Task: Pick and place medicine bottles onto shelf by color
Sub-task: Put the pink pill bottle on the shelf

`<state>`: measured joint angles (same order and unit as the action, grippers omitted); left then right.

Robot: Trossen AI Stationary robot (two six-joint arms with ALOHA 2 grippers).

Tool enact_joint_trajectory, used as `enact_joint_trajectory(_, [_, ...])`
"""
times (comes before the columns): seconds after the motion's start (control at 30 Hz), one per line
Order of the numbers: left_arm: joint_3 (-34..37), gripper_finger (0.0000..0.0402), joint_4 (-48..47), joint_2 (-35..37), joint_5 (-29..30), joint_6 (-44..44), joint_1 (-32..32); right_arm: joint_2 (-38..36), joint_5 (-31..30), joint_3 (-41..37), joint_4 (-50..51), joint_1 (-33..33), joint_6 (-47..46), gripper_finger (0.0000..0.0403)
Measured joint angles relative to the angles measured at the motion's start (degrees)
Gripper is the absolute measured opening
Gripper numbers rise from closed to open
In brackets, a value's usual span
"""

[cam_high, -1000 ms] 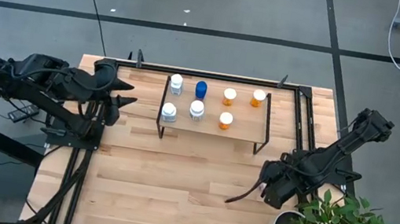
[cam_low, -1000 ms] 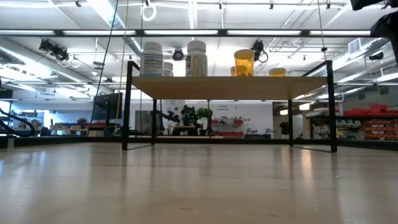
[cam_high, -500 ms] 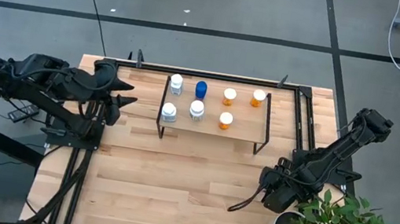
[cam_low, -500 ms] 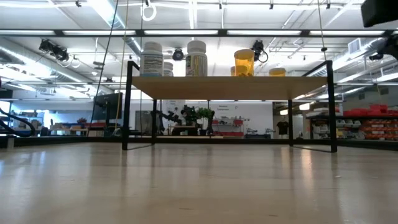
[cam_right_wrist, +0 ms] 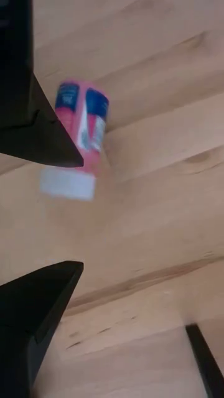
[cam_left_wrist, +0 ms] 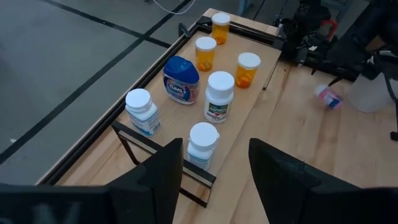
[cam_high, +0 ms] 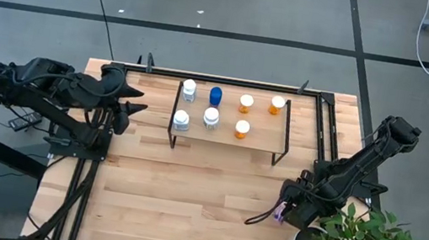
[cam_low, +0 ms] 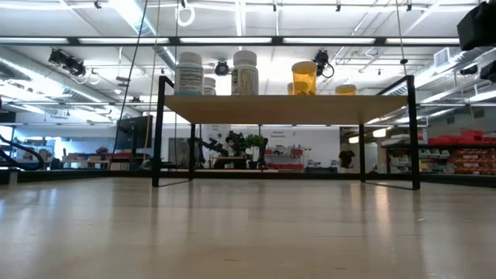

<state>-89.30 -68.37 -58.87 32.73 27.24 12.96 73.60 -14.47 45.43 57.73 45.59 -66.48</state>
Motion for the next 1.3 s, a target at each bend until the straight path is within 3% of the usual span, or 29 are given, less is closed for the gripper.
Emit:
enact_joint_trajectory(0.23, [0.0, 0.019, 0.0, 0.0, 0.0, 0.8, 0.0, 0.0, 0.0, 0.0, -0.7, 0.0, -1.1, 0.0268])
enact_joint_trajectory(0.63, [0.0, 0.019, 3.2, -1.3, 0.7, 2.9, -0.1, 0.0, 0.8, 4.5, -1.0, -2.3, -16.5, 0.0268])
enact_joint_trajectory(0.8, [0.0, 0.019, 8.7, -3.9, 0.7, 0.4, -0.1, 0.0, 8.0, 5.8, -0.9, -5.1, -28.7, 0.0268])
enact_joint_trajectory(1.1, [0.0, 0.019, 10.0, -6.5, 0.6, -3.7, -0.1, 0.0, 21.7, 7.3, -1.1, -5.2, -50.3, 0.0268])
enact_joint_trajectory(1.3, [0.0, 0.019, 10.0, -6.8, 0.6, -3.9, -0.1, 0.0, 22.5, 6.6, -1.9, -5.1, -58.1, 0.0268])
